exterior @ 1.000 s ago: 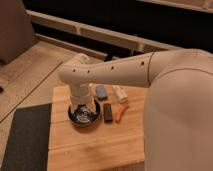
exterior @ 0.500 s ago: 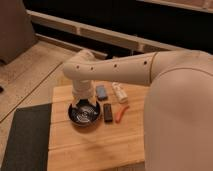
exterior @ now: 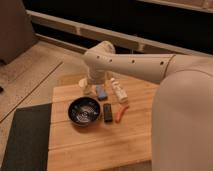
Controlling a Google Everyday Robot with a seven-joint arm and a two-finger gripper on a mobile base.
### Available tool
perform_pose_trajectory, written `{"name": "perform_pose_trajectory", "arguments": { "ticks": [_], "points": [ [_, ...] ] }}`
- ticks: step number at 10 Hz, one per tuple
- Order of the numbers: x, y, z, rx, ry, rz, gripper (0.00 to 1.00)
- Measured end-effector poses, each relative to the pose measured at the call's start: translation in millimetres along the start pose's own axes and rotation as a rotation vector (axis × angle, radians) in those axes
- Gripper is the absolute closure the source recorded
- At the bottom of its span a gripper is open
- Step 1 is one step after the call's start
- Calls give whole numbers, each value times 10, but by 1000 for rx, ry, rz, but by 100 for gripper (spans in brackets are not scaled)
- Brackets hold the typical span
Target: Place the bottle in the ceramic bowl
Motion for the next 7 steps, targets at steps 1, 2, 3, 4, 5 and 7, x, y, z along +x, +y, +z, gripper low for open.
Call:
{"name": "perform_pose_trajectory", "arguments": {
  "ticks": [1, 2, 3, 4, 5, 7],
  "points": [
    [-87, -244, -72, 1, -19, 18, 35],
    [-127, -480, -132, 11, -28, 47, 35],
    [-132, -607, -156, 22, -30, 64, 35],
    [-134, -550, -151, 16, -29, 58, 35],
    [-127, -522, -140, 12, -25, 56, 35],
    [-116, -552, -137, 16, -26, 60, 35]
  ]
}}
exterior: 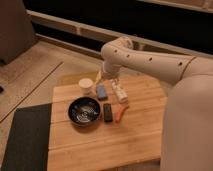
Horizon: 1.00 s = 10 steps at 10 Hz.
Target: Place the bottle in the ceramic bowl
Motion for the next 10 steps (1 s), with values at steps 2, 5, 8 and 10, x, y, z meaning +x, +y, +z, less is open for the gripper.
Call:
{"name": "perform_pose_trajectory", "arguments": {
  "ticks": [2, 5, 8, 10],
  "points": [
    [41, -56, 121, 22, 8, 22, 35],
    [-214, -386, 159, 67, -34, 16, 35],
    [-475, -794, 387, 61, -48, 33, 35],
    [-626, -1097, 678, 12, -52, 87, 35]
  ]
}}
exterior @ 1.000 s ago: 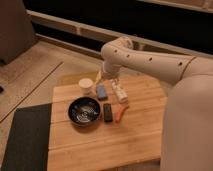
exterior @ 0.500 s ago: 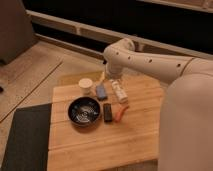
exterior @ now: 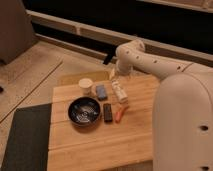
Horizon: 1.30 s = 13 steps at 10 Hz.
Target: Place the bottle in the ceramic bowl
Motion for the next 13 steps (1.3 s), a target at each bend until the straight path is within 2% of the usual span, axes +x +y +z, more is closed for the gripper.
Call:
{"name": "perform_pose_trajectory", "arguments": {
  "ticks": [2, 4, 7, 8, 10, 13],
  "points": [
    [-16, -267, 281, -16, 32, 40, 35],
    [20, -362, 514, -25, 78, 39, 35],
    [11, -109, 728, -55, 129, -58, 35],
    [41, -50, 780, -55, 150, -93, 35],
    [171, -1, 924, -32, 215, -166, 35],
    [296, -57, 1052, 32, 303, -254, 35]
  ]
}}
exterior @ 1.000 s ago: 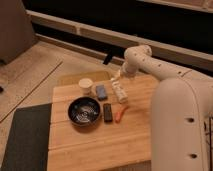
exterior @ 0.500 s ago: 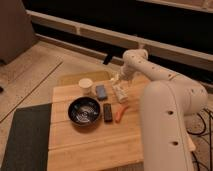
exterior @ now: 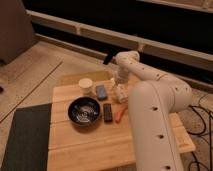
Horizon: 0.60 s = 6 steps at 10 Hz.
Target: Place the bottle in the ceramic bowl
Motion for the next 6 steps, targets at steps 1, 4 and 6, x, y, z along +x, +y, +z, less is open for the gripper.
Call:
{"name": "perform_pose_trajectory", "arguments": {
  "ticks": [1, 4, 6],
  "points": [
    [20, -11, 45, 18, 27, -12, 35],
    [107, -67, 203, 57, 99, -25, 53],
    [110, -93, 242, 57, 111, -21, 74]
  ]
}}
